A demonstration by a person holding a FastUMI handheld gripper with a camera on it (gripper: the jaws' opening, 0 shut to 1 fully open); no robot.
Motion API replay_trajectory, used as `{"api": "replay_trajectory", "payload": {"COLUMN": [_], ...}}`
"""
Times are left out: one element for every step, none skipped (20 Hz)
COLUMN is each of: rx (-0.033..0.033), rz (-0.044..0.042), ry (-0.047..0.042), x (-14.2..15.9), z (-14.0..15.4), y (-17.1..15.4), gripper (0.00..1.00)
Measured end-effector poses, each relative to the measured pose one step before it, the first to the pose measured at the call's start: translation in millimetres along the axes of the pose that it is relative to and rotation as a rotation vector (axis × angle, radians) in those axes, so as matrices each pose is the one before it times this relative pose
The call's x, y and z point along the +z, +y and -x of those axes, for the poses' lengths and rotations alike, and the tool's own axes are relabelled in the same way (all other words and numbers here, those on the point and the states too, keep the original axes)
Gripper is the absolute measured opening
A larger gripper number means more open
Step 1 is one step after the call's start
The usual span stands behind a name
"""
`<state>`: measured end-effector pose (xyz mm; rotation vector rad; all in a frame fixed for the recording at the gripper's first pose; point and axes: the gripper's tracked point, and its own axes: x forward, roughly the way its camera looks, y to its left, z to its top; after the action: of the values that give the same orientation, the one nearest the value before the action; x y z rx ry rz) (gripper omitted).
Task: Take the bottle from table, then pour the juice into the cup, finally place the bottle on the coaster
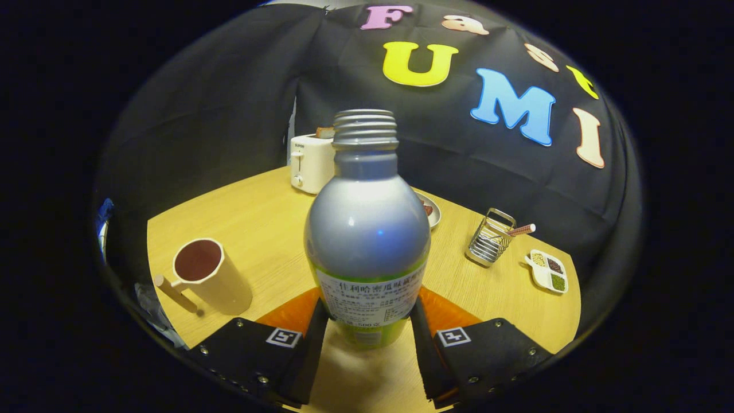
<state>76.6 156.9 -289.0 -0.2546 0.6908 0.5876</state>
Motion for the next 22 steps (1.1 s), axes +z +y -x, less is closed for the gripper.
{"api": "replay_trajectory", "payload": {"rx": [0.00035, 0.00019, -0.00295, -0.00318, 0.00057, -0.00932, -0.01510, -0.01528, -0.01232, -0.00572, -0.00050, -0.00082, 0.00083, -0.00023, -0.00309, 0.00004, -0.00267, -0.00480, -0.00394, -0.00347, -0.00419, 0.00119], "rz": [-0.01072, -0.00865, -0.00167, 0.00206, -0.00044, -0.00043, 0.00111, -0.00027, -0.00204, -0.00550, -0.00617, -0.00392, -0.00124, 0.00050, 0.00008, -0.00309, -0.00570, -0.00522, -0.00836, -0.00891, -0.00806, -0.00775], "ry": [-0.00015, -0.00444, -0.00778, -0.01003, -0.01115, -0.01230, -0.01604, -0.01555, -0.01167, -0.00533, -0.00115, -0.00094, -0.00368, 0.00264, 0.00264, 0.00276, 0.00449, -0.00042, -0.00091, 0.00414, 0.00743, 0.00714], "x": [-1.44, 0.26, 0.60, 2.47, 0.46, 1.50, 1.88, 2.66, 1.43, -0.24, -1.04, -0.11, -0.76, -1.58, -2.52, -1.53, -2.12, -0.51, -0.94, -1.74, -2.93, -2.04], "z": [-3.59, -3.46, -3.02, -2.89, -3.82, -3.40, -3.10, -4.39, -5.62, -5.01, -4.14, -4.50, -4.29, -3.99, -2.90, -4.36, -2.02, -3.13, -2.32, -2.74, -1.89, -0.76], "y": [-3.21, -3.17, -3.26, -3.99, -1.27, -3.91, -5.42, -3.88, -2.01, -1.59, -0.36, -0.23, -0.68, -0.99, -0.92, -1.10, -1.01, -2.22, -1.65, -1.95, -2.11, -0.60], "gripper": [0.71, 0.71, 0.73, 0.73, 0.73, 0.73, 0.73, 0.73, 0.73, 0.73, 0.73, 0.73, 0.73, 0.73, 0.73, 0.73, 0.75, 0.75, 0.75, 0.75, 0.75, 0.75]}}
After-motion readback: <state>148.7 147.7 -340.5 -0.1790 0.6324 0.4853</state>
